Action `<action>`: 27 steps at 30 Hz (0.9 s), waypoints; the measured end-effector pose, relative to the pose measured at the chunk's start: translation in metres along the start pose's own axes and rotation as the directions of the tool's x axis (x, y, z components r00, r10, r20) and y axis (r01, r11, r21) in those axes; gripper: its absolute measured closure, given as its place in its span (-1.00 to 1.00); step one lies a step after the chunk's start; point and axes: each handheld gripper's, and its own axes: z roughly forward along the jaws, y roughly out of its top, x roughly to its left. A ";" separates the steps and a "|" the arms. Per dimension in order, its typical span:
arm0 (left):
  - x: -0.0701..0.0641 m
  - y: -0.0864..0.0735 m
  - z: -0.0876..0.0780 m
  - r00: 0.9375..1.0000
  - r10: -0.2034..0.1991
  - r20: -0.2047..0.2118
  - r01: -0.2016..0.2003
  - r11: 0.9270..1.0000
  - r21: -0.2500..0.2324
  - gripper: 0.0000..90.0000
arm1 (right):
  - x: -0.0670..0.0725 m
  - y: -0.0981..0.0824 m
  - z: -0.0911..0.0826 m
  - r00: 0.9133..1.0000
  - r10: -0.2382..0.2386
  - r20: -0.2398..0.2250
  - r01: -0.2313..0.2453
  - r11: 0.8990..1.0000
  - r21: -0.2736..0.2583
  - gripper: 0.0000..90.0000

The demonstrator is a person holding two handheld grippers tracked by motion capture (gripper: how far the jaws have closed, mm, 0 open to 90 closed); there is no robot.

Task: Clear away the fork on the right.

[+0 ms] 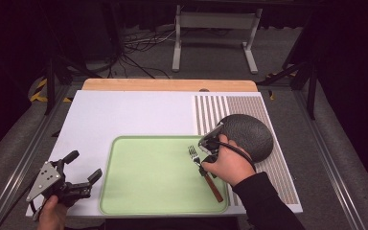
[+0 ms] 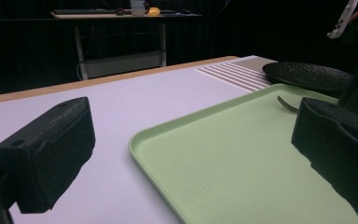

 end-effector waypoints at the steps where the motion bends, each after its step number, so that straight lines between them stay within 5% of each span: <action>1: 0.000 0.000 0.000 1.000 -0.002 0.000 0.002 1.000 0.000 -1.00 | 0.000 0.000 -0.001 1.000 -0.022 -0.004 0.022 1.000 -0.022 0.10; 4: 0.000 0.000 0.000 1.000 -0.001 0.000 0.001 1.000 0.000 -1.00 | -0.001 0.001 -0.002 0.993 -0.115 -0.024 0.111 0.984 -0.136 -0.36; 5: 0.000 0.000 0.000 1.000 0.000 0.001 0.000 1.000 0.001 -1.00 | -0.002 0.001 -0.002 0.986 -0.164 -0.016 0.159 0.971 -0.178 -0.47; 7: 0.000 0.000 0.000 1.000 0.001 0.001 -0.001 1.000 0.001 -1.00 | -0.005 0.002 -0.002 0.971 -0.240 -0.001 0.233 0.946 -0.225 -0.55; 12: 0.000 0.000 0.000 1.000 0.000 0.001 0.000 1.000 0.003 -1.00 | -0.008 0.001 -0.003 0.944 -0.329 0.002 0.312 0.896 -0.316 -0.56; 15: 0.000 0.000 0.000 1.000 0.002 0.001 -0.002 1.000 0.003 -1.00 | -0.008 0.001 -0.003 0.929 -0.370 -0.013 0.341 0.868 -0.360 -0.48; 19: 0.000 0.000 0.000 1.000 0.002 0.001 -0.002 1.000 0.004 -1.00 | -0.008 0.003 -0.002 0.897 -0.442 -0.011 0.401 0.823 -0.403 -0.28; 22: 0.000 0.000 0.000 1.000 0.000 0.001 0.000 1.000 0.004 -1.00 | -0.008 0.004 0.001 0.877 -0.480 -0.020 0.430 0.803 -0.412 0.07; 27: 0.000 0.000 0.000 1.000 0.001 0.000 -0.001 1.000 0.003 -1.00 | -0.007 0.005 0.010 0.856 -0.517 -0.016 0.472 0.792 -0.387 0.54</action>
